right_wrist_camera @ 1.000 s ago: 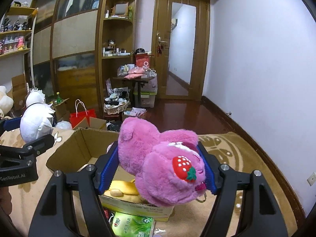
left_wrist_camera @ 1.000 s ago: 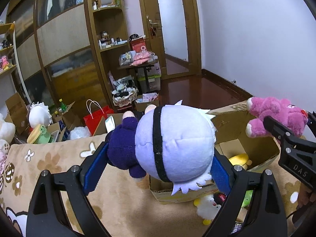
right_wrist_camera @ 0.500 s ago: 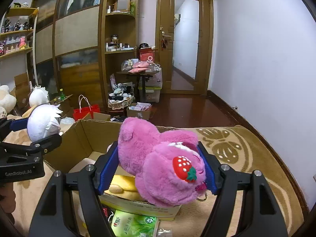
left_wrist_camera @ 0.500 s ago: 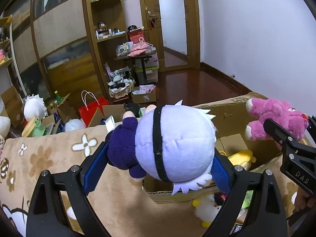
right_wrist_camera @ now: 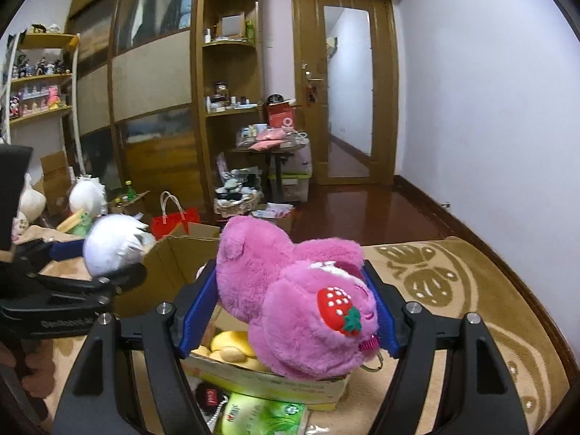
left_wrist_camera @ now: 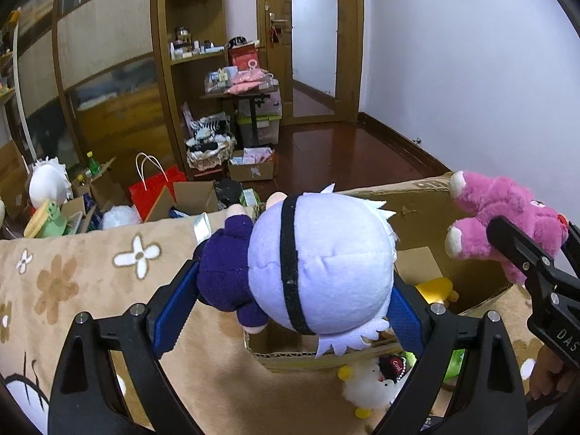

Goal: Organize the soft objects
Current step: 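Open the left tool over the box while the right tool releases the pink bear inside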

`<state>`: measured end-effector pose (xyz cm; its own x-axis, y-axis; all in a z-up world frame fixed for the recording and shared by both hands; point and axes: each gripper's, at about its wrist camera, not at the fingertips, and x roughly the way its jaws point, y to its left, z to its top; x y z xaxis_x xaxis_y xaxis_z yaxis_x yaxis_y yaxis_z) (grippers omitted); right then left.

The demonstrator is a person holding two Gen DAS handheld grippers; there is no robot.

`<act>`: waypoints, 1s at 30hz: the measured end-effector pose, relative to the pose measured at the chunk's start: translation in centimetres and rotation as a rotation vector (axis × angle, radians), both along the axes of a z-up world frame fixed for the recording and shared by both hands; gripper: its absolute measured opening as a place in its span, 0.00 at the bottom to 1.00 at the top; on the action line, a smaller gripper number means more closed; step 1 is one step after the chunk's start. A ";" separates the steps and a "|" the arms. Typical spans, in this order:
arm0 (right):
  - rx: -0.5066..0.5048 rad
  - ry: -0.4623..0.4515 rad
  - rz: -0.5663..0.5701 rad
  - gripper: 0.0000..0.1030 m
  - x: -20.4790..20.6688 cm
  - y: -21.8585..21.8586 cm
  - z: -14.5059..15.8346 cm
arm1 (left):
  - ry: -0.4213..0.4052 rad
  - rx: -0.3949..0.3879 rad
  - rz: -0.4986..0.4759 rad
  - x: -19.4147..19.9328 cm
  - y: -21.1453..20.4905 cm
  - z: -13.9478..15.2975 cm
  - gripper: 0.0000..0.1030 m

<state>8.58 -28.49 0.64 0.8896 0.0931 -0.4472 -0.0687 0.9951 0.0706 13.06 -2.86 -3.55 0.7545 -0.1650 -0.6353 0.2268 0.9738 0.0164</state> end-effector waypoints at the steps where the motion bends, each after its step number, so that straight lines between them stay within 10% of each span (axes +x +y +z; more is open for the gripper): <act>1: 0.009 0.008 0.005 0.76 0.1 -0.1 -0.1 | 0.005 0.002 -0.001 0.0 0.0 -0.1 0.90; 30: 0.101 0.053 0.046 0.99 0.5 -0.5 -0.8 | 0.027 0.053 -0.043 -1.3 -2.0 -1.0 0.97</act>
<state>9.04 -28.97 -0.11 0.8588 0.1805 -0.4794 -0.1079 0.9786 0.1751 11.79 -4.90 -4.58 0.7296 -0.1627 -0.6642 0.2695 0.9611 0.0606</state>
